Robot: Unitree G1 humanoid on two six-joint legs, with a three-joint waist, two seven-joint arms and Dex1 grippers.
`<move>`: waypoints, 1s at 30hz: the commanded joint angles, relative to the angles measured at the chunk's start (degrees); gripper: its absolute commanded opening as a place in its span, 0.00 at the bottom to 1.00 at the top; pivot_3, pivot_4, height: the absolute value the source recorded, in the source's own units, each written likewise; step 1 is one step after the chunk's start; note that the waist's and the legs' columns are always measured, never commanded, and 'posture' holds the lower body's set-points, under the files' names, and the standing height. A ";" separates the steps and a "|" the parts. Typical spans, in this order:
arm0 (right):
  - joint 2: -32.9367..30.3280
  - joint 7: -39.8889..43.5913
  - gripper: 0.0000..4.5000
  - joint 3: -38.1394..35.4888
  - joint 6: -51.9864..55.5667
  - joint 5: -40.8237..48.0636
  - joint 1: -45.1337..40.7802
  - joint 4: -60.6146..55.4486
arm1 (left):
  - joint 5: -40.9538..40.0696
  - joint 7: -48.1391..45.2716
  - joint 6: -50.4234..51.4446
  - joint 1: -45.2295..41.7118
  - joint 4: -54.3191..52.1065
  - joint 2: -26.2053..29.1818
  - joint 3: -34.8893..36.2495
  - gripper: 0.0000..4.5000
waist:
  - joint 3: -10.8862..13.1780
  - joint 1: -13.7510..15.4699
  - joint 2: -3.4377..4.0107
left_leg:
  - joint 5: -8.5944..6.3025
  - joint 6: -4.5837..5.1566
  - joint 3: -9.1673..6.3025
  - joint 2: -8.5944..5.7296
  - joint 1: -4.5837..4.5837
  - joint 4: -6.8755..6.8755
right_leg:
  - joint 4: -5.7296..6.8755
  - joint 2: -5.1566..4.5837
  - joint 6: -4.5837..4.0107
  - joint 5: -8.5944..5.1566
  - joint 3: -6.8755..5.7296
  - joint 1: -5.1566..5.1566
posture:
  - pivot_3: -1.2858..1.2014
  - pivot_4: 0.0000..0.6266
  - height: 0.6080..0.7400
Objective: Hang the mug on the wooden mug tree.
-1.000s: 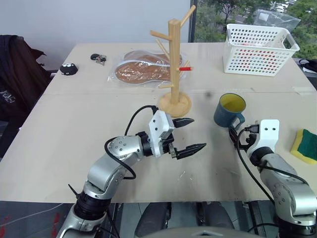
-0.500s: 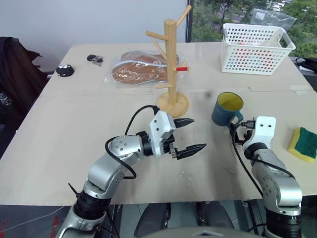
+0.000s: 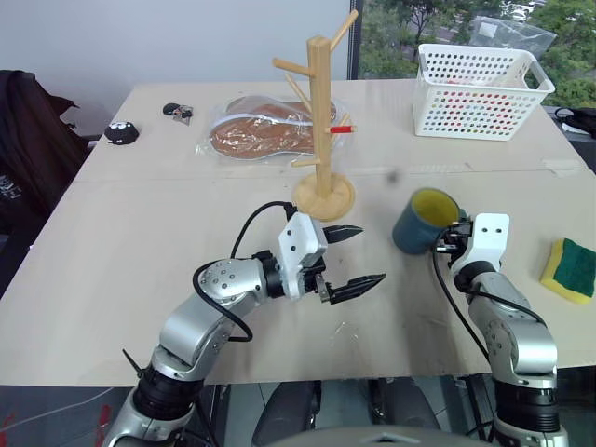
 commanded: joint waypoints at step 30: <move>-35.12 68.26 0.03 31.68 -8.45 -8.57 -67.42 26.63 | 1.56 12.22 -32.03 10.92 2.36 -22.02 7.99 0.97 | 0.03 0.50 -0.08 | -0.06 0.08 -0.18 -0.06 -0.62 -0.05 | -0.48 -0.55 -0.04 0.04 -0.36 -0.42 | 0.52 0.24 1.00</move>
